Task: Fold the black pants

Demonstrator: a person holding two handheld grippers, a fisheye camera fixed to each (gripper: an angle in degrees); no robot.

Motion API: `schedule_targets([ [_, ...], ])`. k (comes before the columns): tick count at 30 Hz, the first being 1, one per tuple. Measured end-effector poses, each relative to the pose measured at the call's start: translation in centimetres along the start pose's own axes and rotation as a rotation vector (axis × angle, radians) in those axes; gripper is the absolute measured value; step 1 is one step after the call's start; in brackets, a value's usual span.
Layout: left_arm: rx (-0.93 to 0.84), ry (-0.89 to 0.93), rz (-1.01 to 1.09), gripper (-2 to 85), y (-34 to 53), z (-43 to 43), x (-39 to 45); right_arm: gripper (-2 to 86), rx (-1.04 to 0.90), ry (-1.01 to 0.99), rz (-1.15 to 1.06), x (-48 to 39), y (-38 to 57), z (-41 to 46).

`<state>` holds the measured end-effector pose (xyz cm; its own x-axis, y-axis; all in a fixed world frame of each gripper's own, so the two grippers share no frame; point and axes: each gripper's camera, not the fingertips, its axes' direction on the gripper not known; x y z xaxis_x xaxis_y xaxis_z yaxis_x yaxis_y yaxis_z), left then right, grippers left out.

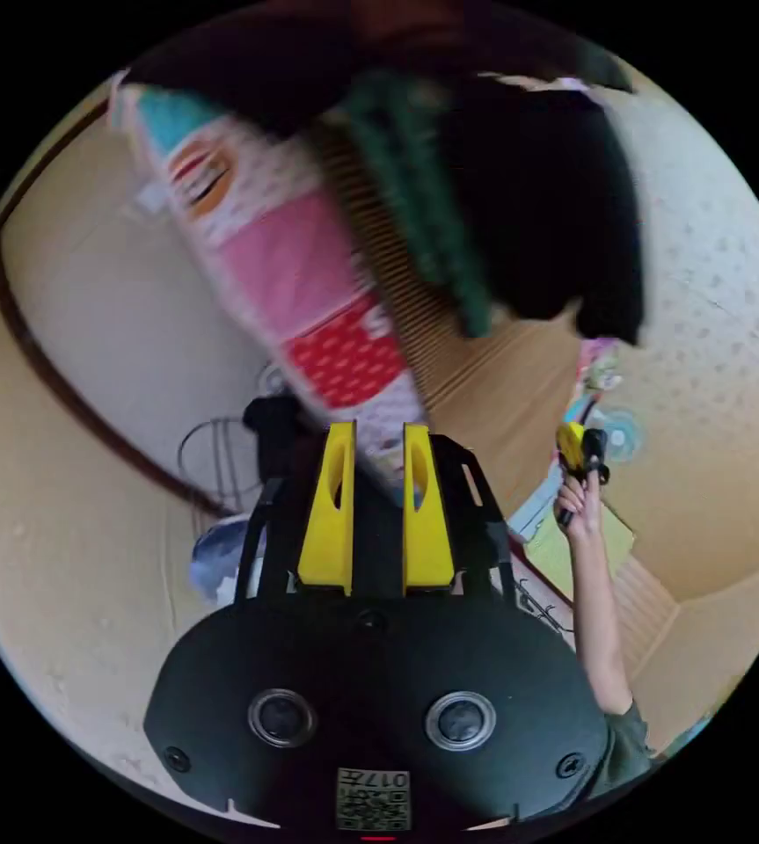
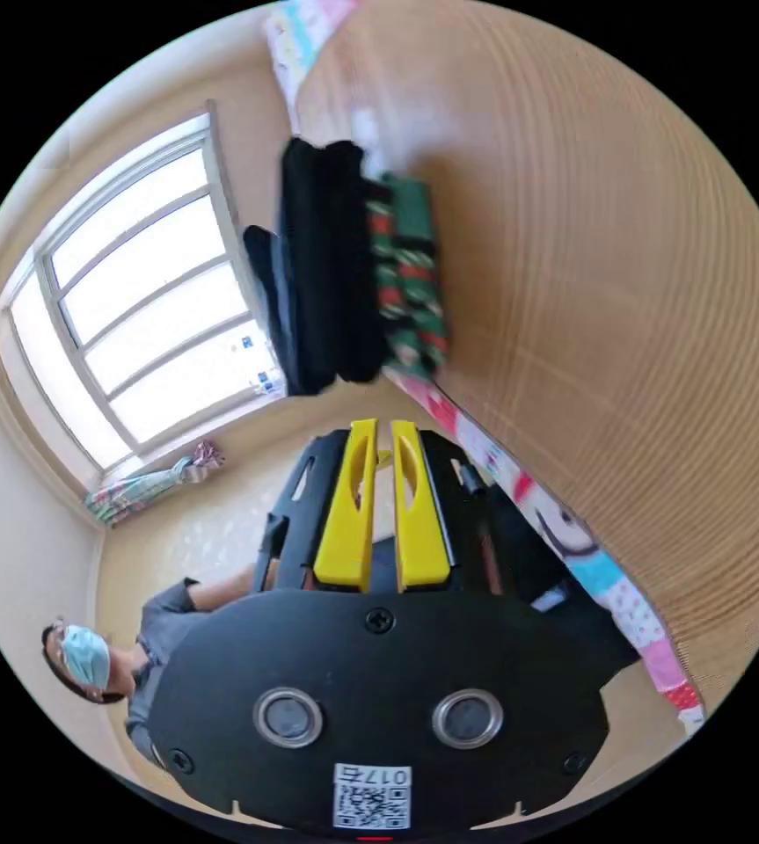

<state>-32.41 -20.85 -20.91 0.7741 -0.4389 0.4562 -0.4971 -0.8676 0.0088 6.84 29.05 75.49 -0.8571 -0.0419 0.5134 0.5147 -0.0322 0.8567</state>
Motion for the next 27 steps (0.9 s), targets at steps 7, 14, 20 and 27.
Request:
schedule_targets([
  [7,-0.215,0.024,-0.699,6.1,10.3,4.3,-16.9,0.6,0.398,-0.212,0.689,21.1,33.3,-7.6],
  [14,-0.128,0.232,-0.595,3.8,5.6,8.5,-8.4,0.4,1.537,-0.887,0.698,19.9,58.8,-0.3],
  [20,-0.352,0.031,0.068,3.5,-4.6,15.9,14.6,0.4,1.660,-1.351,0.635,17.1,50.4,7.8],
  [27,-0.521,-0.167,0.570,-0.3,0.1,26.8,33.3,0.6,1.477,-1.269,0.467,15.5,46.8,-2.8],
])
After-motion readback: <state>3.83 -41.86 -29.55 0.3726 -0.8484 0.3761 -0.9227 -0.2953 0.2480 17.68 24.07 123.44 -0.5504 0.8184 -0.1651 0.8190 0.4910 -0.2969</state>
